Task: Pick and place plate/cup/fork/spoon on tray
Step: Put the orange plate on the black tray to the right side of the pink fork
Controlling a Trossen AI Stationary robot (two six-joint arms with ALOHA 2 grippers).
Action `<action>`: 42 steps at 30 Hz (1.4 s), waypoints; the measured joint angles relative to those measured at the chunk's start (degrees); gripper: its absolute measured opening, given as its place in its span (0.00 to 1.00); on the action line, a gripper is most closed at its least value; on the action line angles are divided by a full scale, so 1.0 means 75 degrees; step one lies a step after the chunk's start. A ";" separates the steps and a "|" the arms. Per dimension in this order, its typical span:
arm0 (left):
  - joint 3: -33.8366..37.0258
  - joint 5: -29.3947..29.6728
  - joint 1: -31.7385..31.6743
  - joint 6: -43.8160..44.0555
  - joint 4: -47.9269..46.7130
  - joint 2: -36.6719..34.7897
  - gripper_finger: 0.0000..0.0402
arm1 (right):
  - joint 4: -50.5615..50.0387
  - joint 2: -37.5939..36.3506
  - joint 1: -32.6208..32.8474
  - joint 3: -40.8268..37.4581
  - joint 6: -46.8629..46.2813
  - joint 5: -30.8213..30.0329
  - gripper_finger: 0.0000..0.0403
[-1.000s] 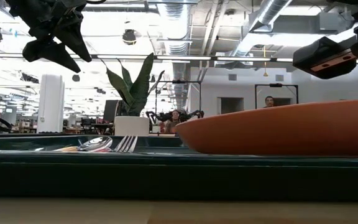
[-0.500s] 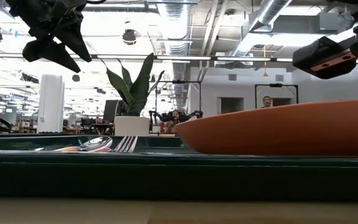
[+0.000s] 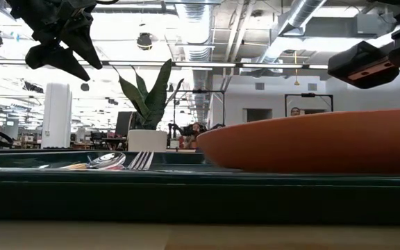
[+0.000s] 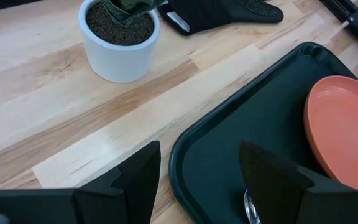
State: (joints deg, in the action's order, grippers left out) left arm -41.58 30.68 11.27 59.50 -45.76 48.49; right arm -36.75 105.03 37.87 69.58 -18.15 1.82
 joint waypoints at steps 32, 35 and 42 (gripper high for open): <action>0.0000 -0.0125 0.0000 0.0051 0.0029 -0.0003 0.51 | -0.0005 0.0000 -0.0017 0.0000 0.0020 -0.0029 0.15; 0.0000 -0.0125 0.0001 0.0099 0.0029 -0.0001 0.51 | -0.0006 0.0000 0.0006 0.0000 -0.0001 -0.0026 0.15; 0.0000 -0.0143 0.0003 0.0099 0.0029 -0.0003 0.51 | 0.0111 0.0000 0.0003 0.0000 -0.0382 -0.0003 0.20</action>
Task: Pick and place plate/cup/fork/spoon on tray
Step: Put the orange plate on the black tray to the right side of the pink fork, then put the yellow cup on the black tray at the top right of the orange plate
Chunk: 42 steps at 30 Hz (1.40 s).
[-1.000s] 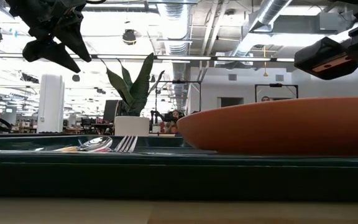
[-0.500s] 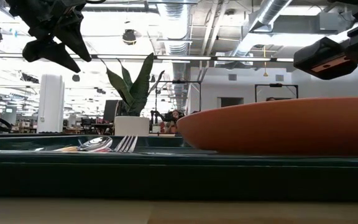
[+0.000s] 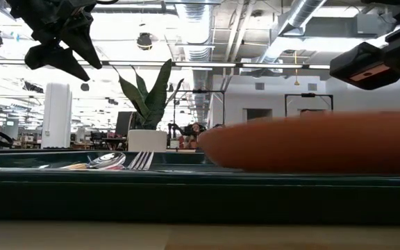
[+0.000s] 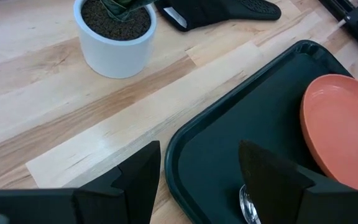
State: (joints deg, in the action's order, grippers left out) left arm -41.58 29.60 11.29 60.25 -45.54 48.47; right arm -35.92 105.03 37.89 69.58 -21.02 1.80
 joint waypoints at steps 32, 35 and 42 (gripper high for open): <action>0.0000 -0.0111 0.0000 -0.0015 0.0003 0.0003 0.51 | -0.4892 -0.4535 0.0064 0.0259 -0.6468 -0.2190 0.47; 0.0002 -0.0105 -0.0003 -0.0012 0.0006 0.0003 0.51 | -0.6429 -0.5159 0.0058 0.0259 -0.8546 -0.2233 0.50; 0.0003 -0.0099 -0.0003 -0.0009 0.0007 0.0003 0.51 | -0.7061 -0.5821 0.0134 -0.0371 -1.0117 -0.1537 0.54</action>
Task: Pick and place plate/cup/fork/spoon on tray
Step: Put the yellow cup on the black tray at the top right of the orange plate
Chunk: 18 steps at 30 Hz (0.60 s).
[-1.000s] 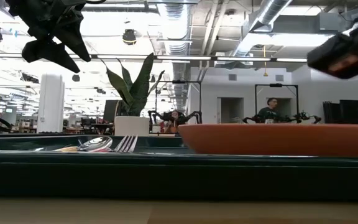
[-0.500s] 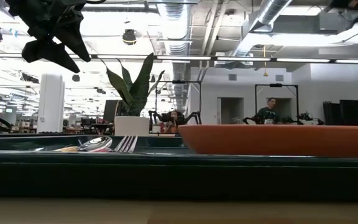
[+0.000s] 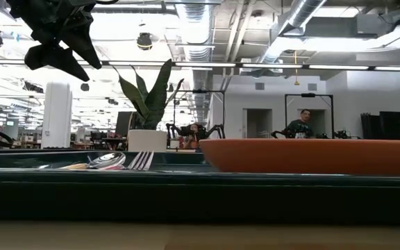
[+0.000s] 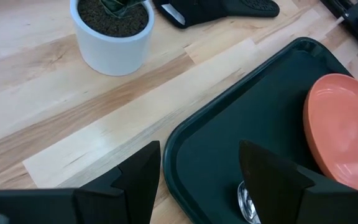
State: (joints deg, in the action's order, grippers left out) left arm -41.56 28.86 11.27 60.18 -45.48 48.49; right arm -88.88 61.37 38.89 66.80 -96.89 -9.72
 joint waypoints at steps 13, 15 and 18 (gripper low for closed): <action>0.0000 0.0029 0.0000 0.0073 -0.0004 0.0000 0.51 | 0.1121 -0.0645 0.0493 -0.2034 -0.0916 0.1204 0.55; 0.0000 0.0055 0.0000 0.0078 -0.0004 0.0000 0.51 | 0.1157 -0.0658 0.0558 -0.2183 -0.0955 0.1349 0.55; 0.0000 0.0074 0.0001 0.0080 -0.0004 0.0000 0.51 | 0.1221 -0.0728 0.0633 -0.2438 -0.0970 0.1604 0.55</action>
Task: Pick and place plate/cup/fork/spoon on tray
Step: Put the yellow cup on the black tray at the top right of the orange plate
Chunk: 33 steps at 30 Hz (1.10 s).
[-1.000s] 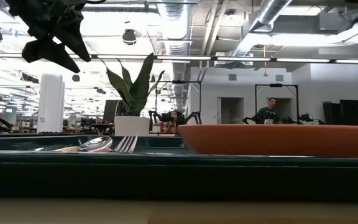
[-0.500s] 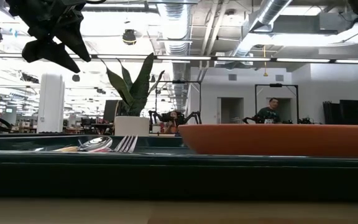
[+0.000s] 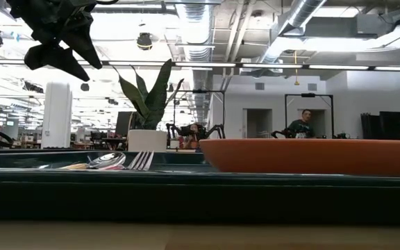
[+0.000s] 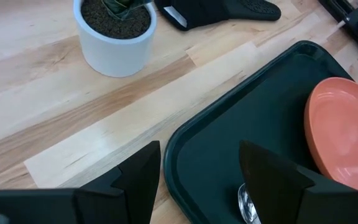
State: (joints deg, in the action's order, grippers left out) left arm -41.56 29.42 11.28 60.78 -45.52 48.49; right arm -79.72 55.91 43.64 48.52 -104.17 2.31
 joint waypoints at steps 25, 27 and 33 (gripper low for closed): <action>0.0000 0.0137 0.0000 0.0389 -0.0004 0.0000 0.51 | 0.0810 -0.0060 0.0585 -0.0663 -0.0134 0.0188 0.54; 0.0000 0.0150 0.0000 0.0391 -0.0006 0.0000 0.51 | 0.0801 -0.0060 0.0585 -0.0663 -0.0250 0.0233 0.51; 0.0000 0.0176 0.0001 0.0450 -0.0006 0.0000 0.51 | 0.0784 -0.0057 0.0582 -0.0660 -0.0310 0.0318 0.40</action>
State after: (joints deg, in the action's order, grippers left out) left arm -41.56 30.74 11.28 64.16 -45.56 48.49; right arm -73.84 55.48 48.01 43.57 -106.50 4.69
